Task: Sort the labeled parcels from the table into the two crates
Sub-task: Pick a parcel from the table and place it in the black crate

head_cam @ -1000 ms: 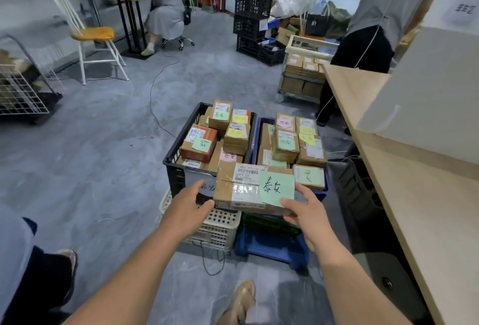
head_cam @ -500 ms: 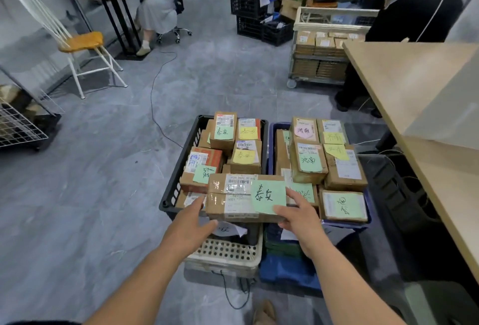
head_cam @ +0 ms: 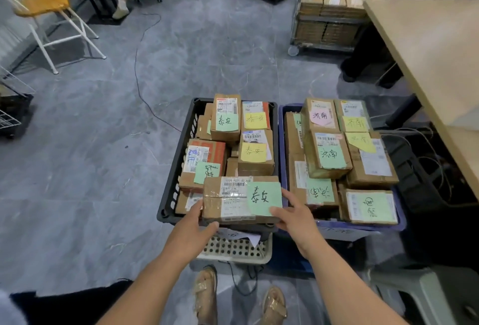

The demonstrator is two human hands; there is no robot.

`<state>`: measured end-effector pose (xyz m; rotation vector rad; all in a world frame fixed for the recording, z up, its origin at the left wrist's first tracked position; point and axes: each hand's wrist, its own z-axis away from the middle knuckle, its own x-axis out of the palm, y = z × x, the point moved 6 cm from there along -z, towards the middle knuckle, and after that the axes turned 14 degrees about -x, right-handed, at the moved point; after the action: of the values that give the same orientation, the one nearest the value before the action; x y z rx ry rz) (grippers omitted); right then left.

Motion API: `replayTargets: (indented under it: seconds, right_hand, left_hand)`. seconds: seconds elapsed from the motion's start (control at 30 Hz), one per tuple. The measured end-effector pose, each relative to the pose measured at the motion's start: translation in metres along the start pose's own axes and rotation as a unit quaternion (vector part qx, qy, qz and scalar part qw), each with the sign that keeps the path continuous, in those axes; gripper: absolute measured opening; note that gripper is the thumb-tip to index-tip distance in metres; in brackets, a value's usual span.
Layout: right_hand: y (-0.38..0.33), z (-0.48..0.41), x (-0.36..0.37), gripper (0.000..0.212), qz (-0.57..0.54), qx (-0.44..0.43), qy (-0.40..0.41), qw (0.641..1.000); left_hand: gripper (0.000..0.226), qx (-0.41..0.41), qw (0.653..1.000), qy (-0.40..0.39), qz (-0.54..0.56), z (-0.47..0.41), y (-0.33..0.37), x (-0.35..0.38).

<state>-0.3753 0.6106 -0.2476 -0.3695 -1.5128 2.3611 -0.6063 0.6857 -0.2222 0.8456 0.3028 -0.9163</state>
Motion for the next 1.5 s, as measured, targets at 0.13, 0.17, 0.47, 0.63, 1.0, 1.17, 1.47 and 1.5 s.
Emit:
replayTargets:
  seconds: [0.13,0.17,0.47,0.63,1.0,1.17,1.47,1.5]
  right_hand:
    - [0.001,-0.008,0.021,0.059,0.000,0.007,0.027,1.000]
    - [0.000,-0.010,0.027,0.060,-0.002,0.008,0.035,0.999]
    - [0.000,-0.045,0.110,0.058,-0.120,0.015,0.089,0.989]
    - [0.006,-0.057,0.149,0.057,-0.123,0.020,0.059,0.990]
    - [-0.020,-0.099,0.064,0.018,0.286,-0.039,0.228,0.930]
    - [-0.017,-0.145,0.027,0.052,0.360,-0.006,0.214,0.908]
    - [0.015,-0.162,0.038,0.031,0.224,0.033,0.089,0.970]
    - [0.017,-0.162,0.040,0.033,0.218,0.027,0.090,0.971]
  left_hand:
    - [0.063,0.001,1.000,-0.020,0.013,-0.029,-0.001,-0.017]
    - [0.064,0.001,1.000,-0.022,0.021,-0.037,-0.001,-0.022]
    - [0.078,-0.093,0.986,-0.120,0.067,-0.098,-0.011,-0.025]
    - [0.079,-0.107,0.953,-0.158,0.233,-0.133,-0.005,-0.019]
    - [0.045,-0.120,0.963,-0.125,0.207,-0.193,-0.002,-0.038]
    - [0.054,-0.078,0.985,-0.112,0.108,-0.214,0.016,-0.036]
    - [0.053,-0.050,0.996,-0.073,0.022,-0.225,0.020,-0.026]
    - [0.053,-0.049,0.996,-0.072,0.016,-0.226,0.021,-0.026]
